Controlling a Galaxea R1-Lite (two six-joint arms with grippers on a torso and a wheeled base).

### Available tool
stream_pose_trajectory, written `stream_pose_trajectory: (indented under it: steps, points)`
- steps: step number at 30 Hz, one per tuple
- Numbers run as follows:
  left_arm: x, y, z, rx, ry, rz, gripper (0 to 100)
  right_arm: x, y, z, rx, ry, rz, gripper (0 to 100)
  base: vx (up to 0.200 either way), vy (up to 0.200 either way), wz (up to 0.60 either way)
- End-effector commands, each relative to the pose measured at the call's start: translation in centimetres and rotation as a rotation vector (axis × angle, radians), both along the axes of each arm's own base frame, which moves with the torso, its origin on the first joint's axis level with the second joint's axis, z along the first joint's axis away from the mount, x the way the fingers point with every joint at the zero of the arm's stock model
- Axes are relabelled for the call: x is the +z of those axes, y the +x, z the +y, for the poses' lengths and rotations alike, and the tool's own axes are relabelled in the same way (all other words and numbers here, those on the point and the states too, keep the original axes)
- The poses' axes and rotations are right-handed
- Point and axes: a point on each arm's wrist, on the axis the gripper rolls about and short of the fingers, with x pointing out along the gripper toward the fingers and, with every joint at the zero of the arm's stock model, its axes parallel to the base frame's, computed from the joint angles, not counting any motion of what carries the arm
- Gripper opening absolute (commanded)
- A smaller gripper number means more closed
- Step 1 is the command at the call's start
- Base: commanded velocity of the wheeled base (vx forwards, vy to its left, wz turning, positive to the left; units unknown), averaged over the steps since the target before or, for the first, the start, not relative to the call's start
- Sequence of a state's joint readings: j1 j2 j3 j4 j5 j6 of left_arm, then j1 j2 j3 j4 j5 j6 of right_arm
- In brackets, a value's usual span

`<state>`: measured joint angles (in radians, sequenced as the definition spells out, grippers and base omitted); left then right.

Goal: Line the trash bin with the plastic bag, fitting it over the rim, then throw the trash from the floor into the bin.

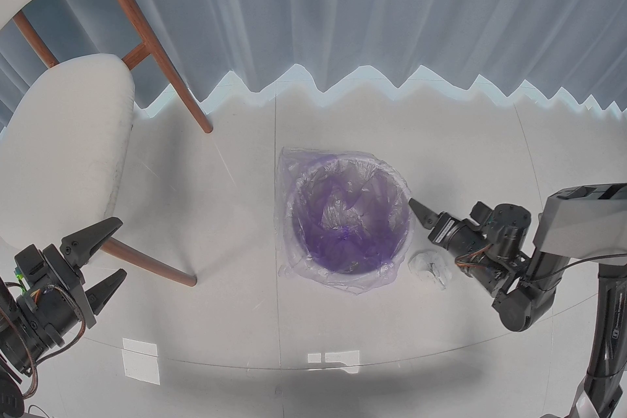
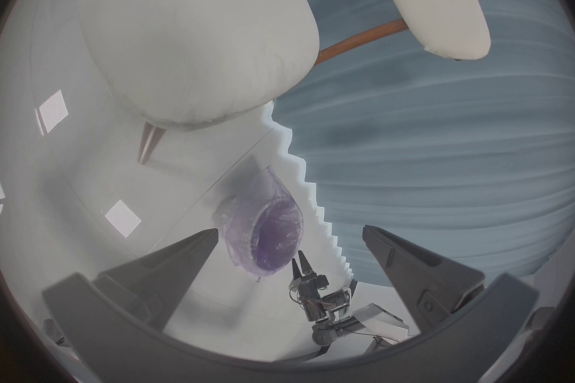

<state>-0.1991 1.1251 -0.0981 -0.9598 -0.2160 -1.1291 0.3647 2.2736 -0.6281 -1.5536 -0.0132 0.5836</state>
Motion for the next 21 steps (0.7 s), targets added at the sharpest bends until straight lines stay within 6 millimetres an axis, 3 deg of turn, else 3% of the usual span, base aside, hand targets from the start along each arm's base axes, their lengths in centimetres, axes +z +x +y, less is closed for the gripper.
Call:
stream_pose_trajectory:
  steps: [1, 5, 7, 8, 9, 16, 21]
  points:
    - [-0.3, -1.5, 0.7, 0.035, 0.069, -0.058, 100, 4.5, -2.1, -4.3, -0.097, 0.023, -0.073, 100, 0.000, 0.000, 0.00]
    - [-1.0, -2.6, 1.5, 0.098, 0.206, -0.106, 100, 6.9, -3.6, -6.7, -0.159, 0.030, -0.122, 100, 0.000, 0.000, 0.00]
    - [-1.1, -3.6, 2.7, 0.269, 0.412, -0.149, 100, 9.7, -4.9, -9.1, -0.233, 0.014, -0.211, 100, 0.000, 0.000, 0.00]
    - [-1.1, -3.7, 2.7, 0.276, 0.420, -0.151, 100, 9.9, -5.1, -9.2, -0.236, 0.012, -0.217, 100, 0.000, 0.000, 0.00]
    - [-1.2, -4.6, 3.1, 0.337, 0.507, -0.162, 100, 11.4, -6.6, -10.4, -0.272, -0.008, -0.249, 100, 0.000, 0.000, 0.00]
    - [-2.4, -9.1, 3.0, 0.365, 0.724, -0.228, 100, 13.7, -11.4, -11.6, -0.313, -0.021, -0.268, 100, 0.000, 0.000, 0.00]
    - [-6.9, -13.9, 2.8, 0.420, 0.891, -0.189, 100, 14.8, -13.3, -12.2, -0.347, -0.086, -0.329, 100, 0.000, 0.000, 0.00]
